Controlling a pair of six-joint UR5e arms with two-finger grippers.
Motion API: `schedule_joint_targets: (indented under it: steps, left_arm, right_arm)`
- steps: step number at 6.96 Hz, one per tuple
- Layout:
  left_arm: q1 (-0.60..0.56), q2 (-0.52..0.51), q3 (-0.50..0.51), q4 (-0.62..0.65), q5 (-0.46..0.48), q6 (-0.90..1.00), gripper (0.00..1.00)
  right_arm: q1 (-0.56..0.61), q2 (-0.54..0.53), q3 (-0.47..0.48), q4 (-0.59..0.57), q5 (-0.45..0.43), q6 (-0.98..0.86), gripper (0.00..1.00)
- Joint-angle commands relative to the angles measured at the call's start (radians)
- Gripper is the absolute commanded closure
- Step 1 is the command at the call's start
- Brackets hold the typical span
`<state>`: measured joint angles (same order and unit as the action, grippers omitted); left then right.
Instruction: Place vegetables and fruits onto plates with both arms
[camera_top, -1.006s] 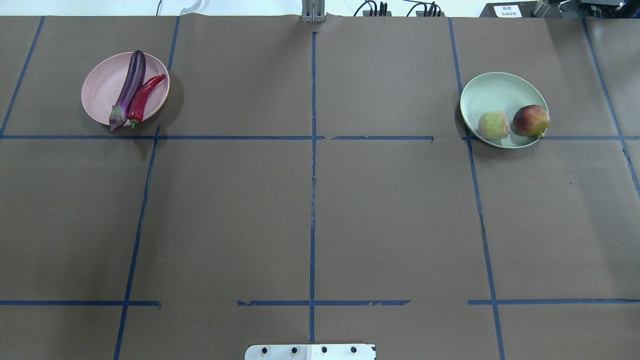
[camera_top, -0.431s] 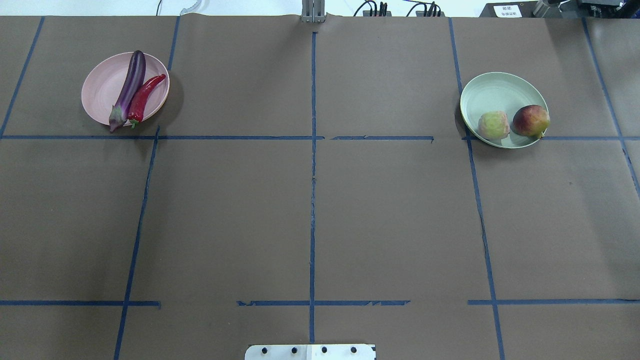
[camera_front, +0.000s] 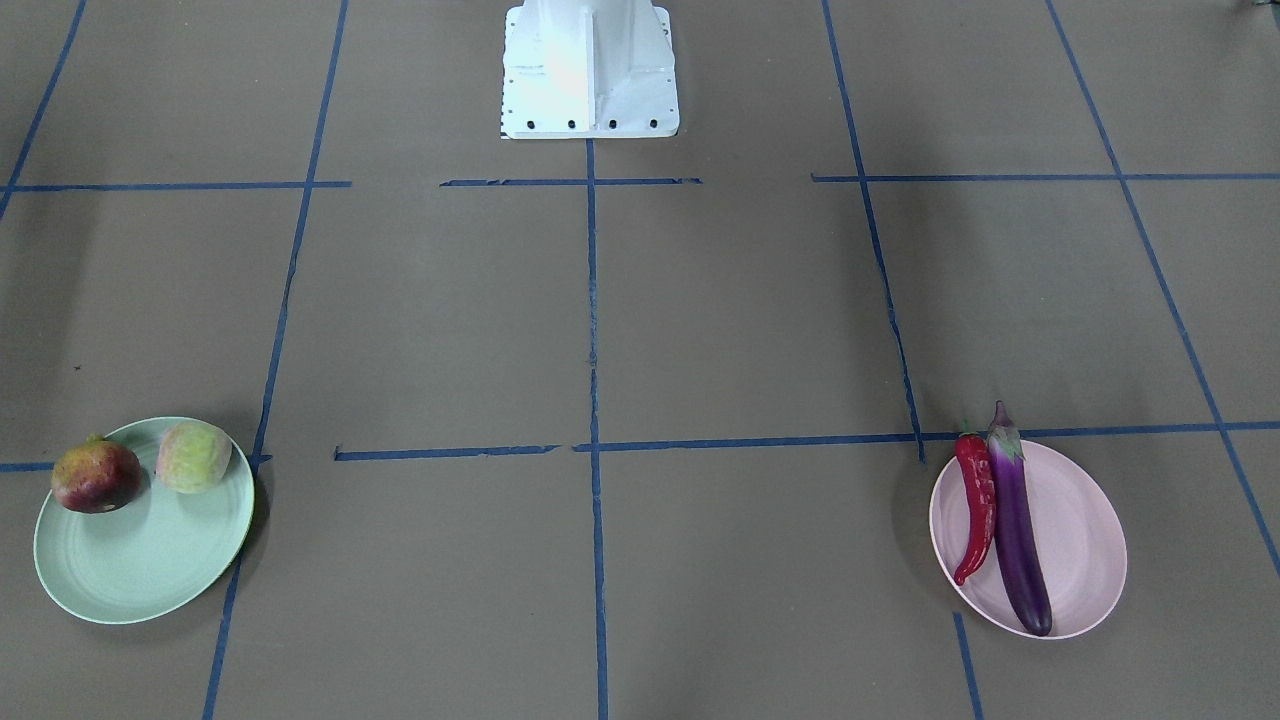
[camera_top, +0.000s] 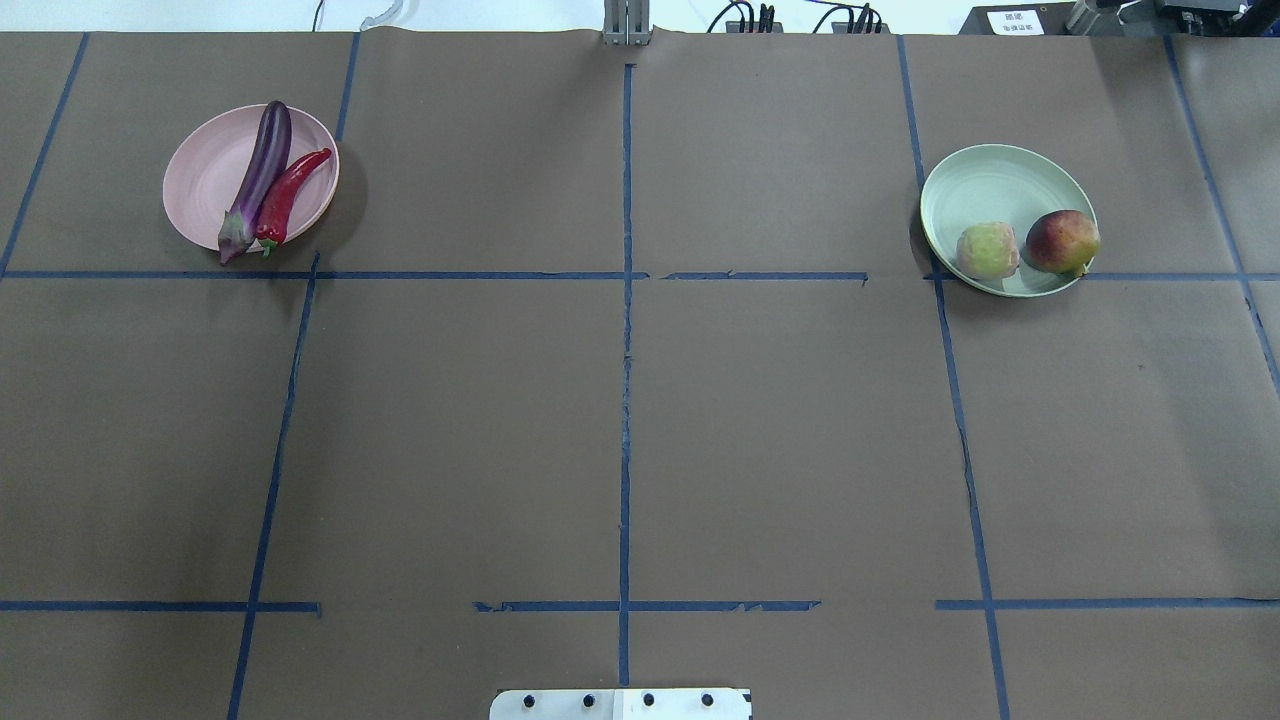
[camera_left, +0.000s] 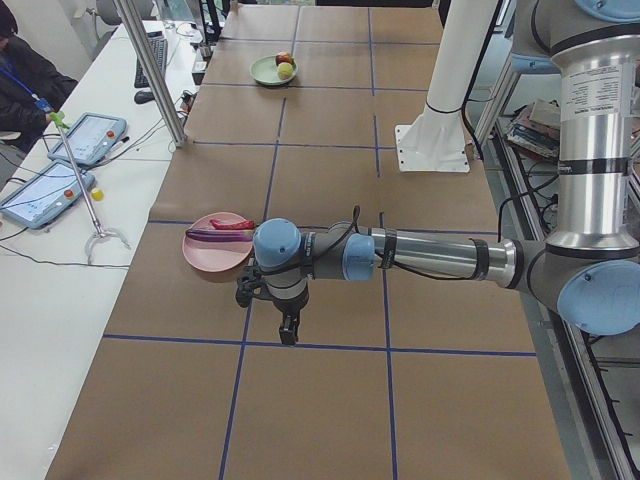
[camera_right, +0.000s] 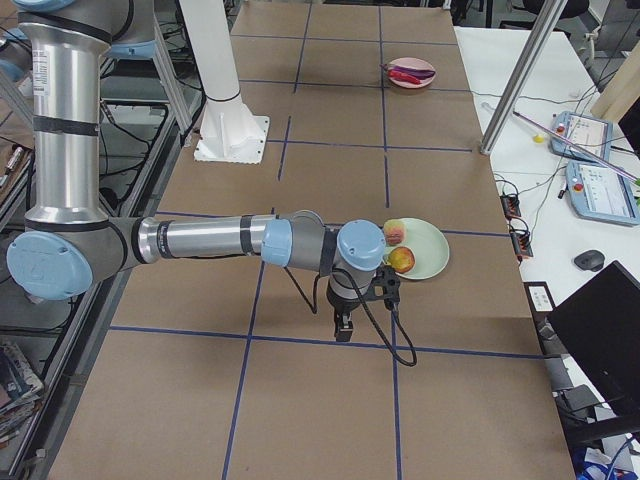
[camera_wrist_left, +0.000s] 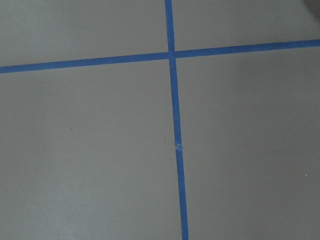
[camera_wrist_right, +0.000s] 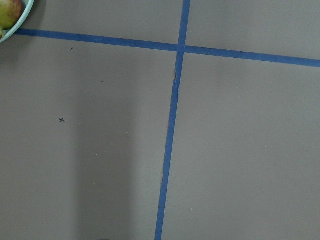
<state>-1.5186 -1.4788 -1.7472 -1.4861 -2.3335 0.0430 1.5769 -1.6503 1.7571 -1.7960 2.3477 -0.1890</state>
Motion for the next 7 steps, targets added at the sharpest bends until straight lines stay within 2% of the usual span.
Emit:
schedule_joint_targets:
  steps: [1,7]
  left_arm:
    - [0.0,0.0,-0.006,0.001,-0.001,0.0,0.0]
    - [0.002,0.014,-0.006,0.003,-0.001,0.0,0.0]
  right_arm:
    - [0.0,0.001,0.001,0.001,-0.001,-0.001,0.0]
    - [0.0,0.004,0.004,0.001,0.001,-0.001,0.0]
